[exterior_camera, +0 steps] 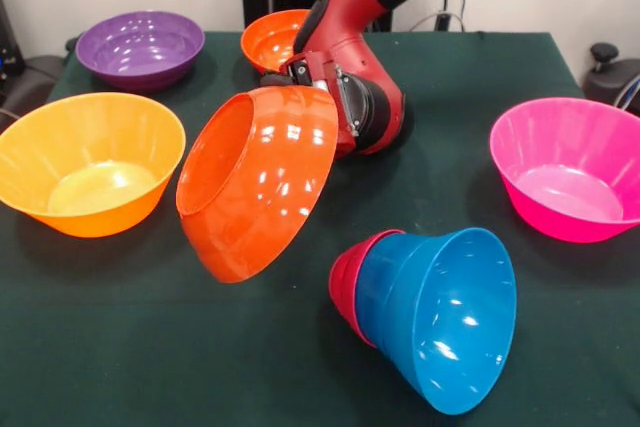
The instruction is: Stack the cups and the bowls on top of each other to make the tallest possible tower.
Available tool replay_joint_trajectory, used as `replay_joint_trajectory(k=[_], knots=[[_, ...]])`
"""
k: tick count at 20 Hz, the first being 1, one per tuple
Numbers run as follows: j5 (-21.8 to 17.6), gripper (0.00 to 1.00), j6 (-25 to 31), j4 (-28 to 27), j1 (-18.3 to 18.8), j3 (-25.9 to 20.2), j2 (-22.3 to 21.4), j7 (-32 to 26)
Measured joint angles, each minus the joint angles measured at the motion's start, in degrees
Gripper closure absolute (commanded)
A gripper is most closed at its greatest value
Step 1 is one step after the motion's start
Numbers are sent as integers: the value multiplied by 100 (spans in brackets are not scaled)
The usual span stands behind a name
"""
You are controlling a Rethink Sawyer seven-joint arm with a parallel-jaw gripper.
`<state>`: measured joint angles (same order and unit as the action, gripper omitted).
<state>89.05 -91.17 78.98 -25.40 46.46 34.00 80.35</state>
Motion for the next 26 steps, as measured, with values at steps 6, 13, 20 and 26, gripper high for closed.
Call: replay_joint_trajectory(k=[6, 13, 20, 26], knots=[[-1104, 100, 434, 645, 39, 60, -439, 128], [-3256, 100, 1489, 1178, 337, 253, -1286, 933], [-5384, 100, 2487, 1336, 881, 370, -2486, 2132], [-6153, 0, 2749, 1340, 1264, 456, -3190, 2590]])
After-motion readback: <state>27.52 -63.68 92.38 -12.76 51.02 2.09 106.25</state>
